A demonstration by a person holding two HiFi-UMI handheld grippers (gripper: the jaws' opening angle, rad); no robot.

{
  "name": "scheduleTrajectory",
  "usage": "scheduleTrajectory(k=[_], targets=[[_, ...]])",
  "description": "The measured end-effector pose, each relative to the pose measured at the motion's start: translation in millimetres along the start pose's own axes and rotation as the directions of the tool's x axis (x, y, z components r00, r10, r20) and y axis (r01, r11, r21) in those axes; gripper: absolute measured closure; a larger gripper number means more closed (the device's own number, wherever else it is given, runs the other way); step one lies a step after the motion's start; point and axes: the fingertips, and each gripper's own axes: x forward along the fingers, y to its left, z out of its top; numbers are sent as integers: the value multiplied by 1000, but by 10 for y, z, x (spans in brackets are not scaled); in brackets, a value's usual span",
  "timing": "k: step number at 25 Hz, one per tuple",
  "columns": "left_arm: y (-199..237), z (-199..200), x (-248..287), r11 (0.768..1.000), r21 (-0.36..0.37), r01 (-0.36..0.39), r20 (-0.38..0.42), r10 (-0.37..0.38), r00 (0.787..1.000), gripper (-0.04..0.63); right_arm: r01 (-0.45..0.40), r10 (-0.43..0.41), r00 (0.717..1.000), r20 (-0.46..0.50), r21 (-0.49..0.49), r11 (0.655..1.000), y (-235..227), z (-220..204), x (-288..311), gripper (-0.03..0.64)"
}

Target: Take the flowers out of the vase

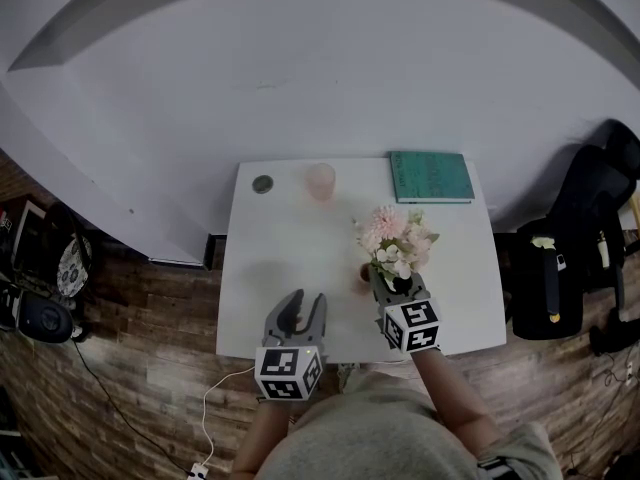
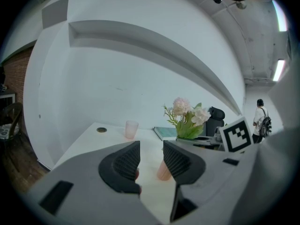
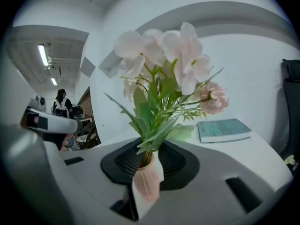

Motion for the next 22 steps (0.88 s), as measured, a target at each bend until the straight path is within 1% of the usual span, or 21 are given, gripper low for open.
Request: scheduleTrajectory(k=[4,11,22], targets=[[0,-4,-15,1000,1,-1,1,1,1000,449,4,-4,1000,0,3,1000,1,-12,-10,540],[-20,-3,-90,1000,6,-4,5,4,1000,449,9,-8,1000,14,-11,1000,15,46,-52,546],[-117,3,-317,1000,14,5,23,-5,1000,449,25,-20,997,78,-58,998,48,328,-227,549]])
